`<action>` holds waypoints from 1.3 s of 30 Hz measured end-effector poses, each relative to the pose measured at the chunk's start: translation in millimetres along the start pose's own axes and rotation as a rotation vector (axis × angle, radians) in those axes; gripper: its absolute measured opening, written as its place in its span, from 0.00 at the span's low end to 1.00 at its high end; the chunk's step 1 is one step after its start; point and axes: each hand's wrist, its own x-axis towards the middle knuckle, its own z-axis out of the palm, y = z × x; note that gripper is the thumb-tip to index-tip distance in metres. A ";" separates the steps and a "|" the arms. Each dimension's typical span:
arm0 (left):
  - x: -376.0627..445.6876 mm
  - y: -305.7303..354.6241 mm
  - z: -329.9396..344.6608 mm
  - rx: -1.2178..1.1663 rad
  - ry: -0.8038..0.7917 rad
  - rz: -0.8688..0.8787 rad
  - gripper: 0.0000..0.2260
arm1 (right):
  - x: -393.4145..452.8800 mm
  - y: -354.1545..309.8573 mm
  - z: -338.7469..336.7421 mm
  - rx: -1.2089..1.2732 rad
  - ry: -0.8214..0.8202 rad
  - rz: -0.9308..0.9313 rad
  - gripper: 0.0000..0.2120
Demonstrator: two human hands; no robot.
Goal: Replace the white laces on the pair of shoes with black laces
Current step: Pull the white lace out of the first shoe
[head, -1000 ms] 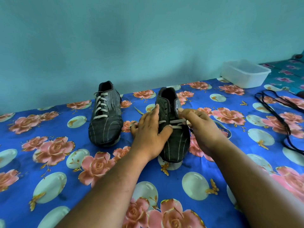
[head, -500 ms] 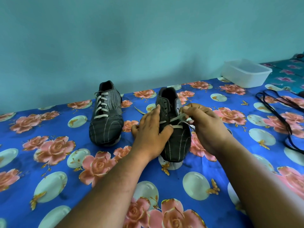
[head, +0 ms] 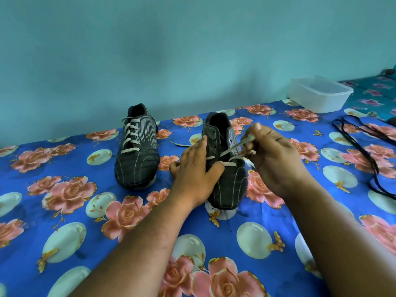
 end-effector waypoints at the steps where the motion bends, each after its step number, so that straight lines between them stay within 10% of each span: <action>1: -0.2 0.2 -0.3 -0.001 -0.002 0.000 0.37 | 1.9 -1.1 -1.1 0.109 0.030 -0.003 0.15; 7: -1.0 0.8 -0.5 -0.007 -0.003 -0.002 0.38 | -1.0 8.6 -6.2 -0.720 0.147 -0.052 0.25; 14: -0.2 -0.5 -0.4 0.017 0.005 0.002 0.35 | 0.6 20.2 -10.0 -0.991 0.074 -0.019 0.11; 19: 0.0 -0.4 0.5 0.006 0.005 0.006 0.37 | 2.1 12.3 -9.0 -0.891 0.061 -0.066 0.06; 24: -0.8 -0.3 -0.6 0.001 -0.006 0.005 0.37 | 10.7 1.2 -20.1 -0.348 0.529 -0.212 0.08; 27: 0.3 -0.4 1.0 -0.001 0.000 -0.001 0.37 | 18.7 4.6 -42.0 -0.465 0.665 -0.157 0.07; 34: -0.1 0.0 1.0 0.010 0.005 -0.003 0.37 | 8.7 26.4 -22.3 -1.248 0.206 -0.136 0.20; 39: 0.2 0.3 1.5 0.014 0.003 -0.005 0.37 | 5.0 31.6 -16.4 -1.207 0.094 -0.135 0.10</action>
